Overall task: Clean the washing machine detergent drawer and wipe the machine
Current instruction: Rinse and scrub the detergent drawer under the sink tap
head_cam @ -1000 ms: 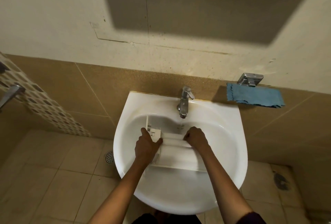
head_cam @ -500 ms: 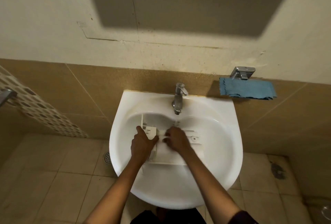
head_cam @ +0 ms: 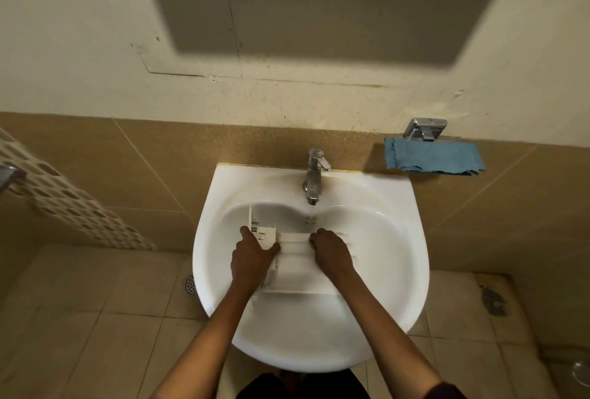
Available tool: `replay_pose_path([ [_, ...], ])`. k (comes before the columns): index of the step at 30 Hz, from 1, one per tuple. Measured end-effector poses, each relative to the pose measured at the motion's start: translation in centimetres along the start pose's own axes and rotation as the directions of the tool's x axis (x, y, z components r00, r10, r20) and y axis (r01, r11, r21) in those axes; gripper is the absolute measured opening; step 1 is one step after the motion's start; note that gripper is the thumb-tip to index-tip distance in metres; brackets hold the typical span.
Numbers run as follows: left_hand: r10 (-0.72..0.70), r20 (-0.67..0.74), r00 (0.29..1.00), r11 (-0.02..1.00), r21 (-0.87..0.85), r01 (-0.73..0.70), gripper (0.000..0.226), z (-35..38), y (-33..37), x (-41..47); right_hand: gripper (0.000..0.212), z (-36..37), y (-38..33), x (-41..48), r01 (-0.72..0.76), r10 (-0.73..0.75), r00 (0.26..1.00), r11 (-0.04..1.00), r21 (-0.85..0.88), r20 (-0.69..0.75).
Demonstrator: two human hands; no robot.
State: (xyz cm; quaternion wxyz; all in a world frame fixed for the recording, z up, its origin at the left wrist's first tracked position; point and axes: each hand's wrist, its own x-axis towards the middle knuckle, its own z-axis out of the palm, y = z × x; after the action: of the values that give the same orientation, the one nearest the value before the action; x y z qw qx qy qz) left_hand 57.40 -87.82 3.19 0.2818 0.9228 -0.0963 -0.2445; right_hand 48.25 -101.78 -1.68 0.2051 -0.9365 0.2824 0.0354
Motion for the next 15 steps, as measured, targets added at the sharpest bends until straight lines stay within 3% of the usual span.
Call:
replay_pose_path([
  [3,0.008,-0.001,1.0,1.0,-0.001,-0.008,0.06,0.1,-0.1,-0.1,0.022,-0.6,2.7,-0.7,-0.112,0.135,0.987,0.967,0.229,-0.088],
  [5,0.012,-0.006,1.0,1.0,-0.004,-0.012,0.06,0.1,0.0,-0.1,0.021,-1.4,4.0,-0.5,-0.282,0.299,0.953,0.931,0.23,-0.043],
  [6,0.011,-0.008,1.0,1.0,-0.004,-0.011,0.06,0.1,0.0,0.0,0.023,-1.6,3.6,-0.3,-0.321,0.325,0.946,0.936,0.143,0.0],
  [8,0.0,-0.008,1.0,1.0,-0.003,0.0,0.061,0.2,0.1,0.1,0.028,-1.8,1.4,0.3,-0.252,0.252,0.968,0.967,0.046,0.018],
  [10,0.0,-0.004,1.0,1.0,-0.008,0.0,0.061,0.1,0.1,0.0,0.025,-1.2,-1.5,1.0,-0.132,0.153,0.987,0.94,0.314,-0.044],
  [11,0.003,-0.003,1.0,1.0,-0.014,-0.003,0.062,0.1,0.1,0.0,0.022,-0.8,-2.9,1.3,-0.134,0.192,0.98,0.823,0.552,-0.048],
  [12,0.004,-0.003,1.0,1.0,-0.02,-0.004,0.062,0.1,0.1,0.0,0.021,-0.8,-3.7,1.7,-0.194,0.292,0.956,0.574,0.796,0.022],
  [13,0.002,-0.004,1.0,1.0,-0.024,-0.002,0.062,0.1,0.1,-0.1,0.023,-0.9,-4.2,2.4,-0.275,0.379,0.909,0.224,0.935,0.176],
  [14,0.0,-0.004,1.0,1.0,-0.022,0.0,0.062,0.0,0.1,-0.1,0.026,-0.9,-4.4,3.1,-0.324,0.398,0.849,-0.127,0.938,0.347],
  [15,-0.002,-0.002,1.0,1.0,-0.017,0.002,0.063,0.0,0.1,0.0,0.028,-1.0,-4.3,3.6,-0.321,0.374,0.799,-0.396,0.86,0.471],
])
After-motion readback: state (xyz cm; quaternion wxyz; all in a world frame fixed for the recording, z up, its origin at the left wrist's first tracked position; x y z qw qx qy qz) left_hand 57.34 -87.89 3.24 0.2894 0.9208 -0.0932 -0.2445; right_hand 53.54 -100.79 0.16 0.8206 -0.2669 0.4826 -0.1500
